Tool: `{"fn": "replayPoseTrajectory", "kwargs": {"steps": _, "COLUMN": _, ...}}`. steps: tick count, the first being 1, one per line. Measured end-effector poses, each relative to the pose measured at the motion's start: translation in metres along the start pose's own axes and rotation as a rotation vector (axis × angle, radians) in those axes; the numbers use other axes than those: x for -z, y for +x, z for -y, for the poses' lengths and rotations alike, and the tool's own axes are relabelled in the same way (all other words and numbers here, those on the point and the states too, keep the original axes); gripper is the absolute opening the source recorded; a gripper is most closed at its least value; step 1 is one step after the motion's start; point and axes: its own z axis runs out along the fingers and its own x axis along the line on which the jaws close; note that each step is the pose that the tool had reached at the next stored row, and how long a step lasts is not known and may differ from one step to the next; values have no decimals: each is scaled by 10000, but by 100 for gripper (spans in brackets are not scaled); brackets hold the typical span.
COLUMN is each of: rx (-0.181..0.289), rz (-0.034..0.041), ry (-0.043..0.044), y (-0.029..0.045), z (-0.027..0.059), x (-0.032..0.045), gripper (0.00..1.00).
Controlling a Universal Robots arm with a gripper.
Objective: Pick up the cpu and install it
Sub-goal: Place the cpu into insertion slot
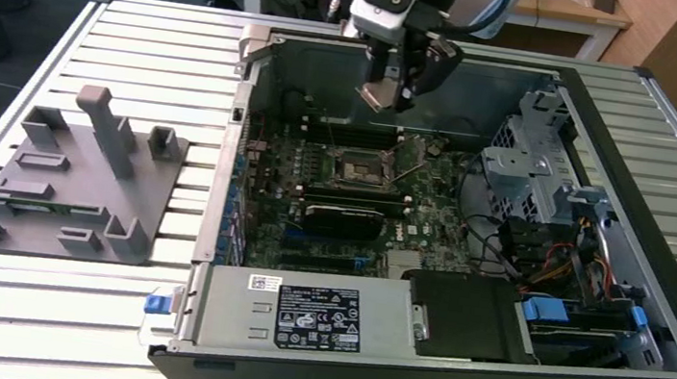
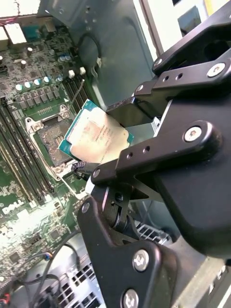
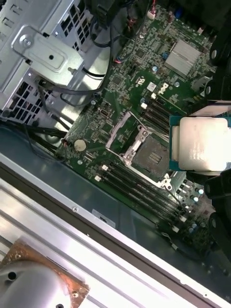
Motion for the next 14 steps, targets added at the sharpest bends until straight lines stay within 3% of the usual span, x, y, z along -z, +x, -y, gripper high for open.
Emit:
{"fn": "replayPoseTrajectory", "kwargs": {"steps": 8, "rx": -183, "rz": 5, "ry": -5, "y": 7, "z": 10, "x": -21, "gripper": 54}}
{"fn": "replayPoseTrajectory", "kwargs": {"steps": 14, "rx": -1211, "rz": 28, "ry": -21, "y": 8, "z": 13, "x": -69, "gripper": 54}}
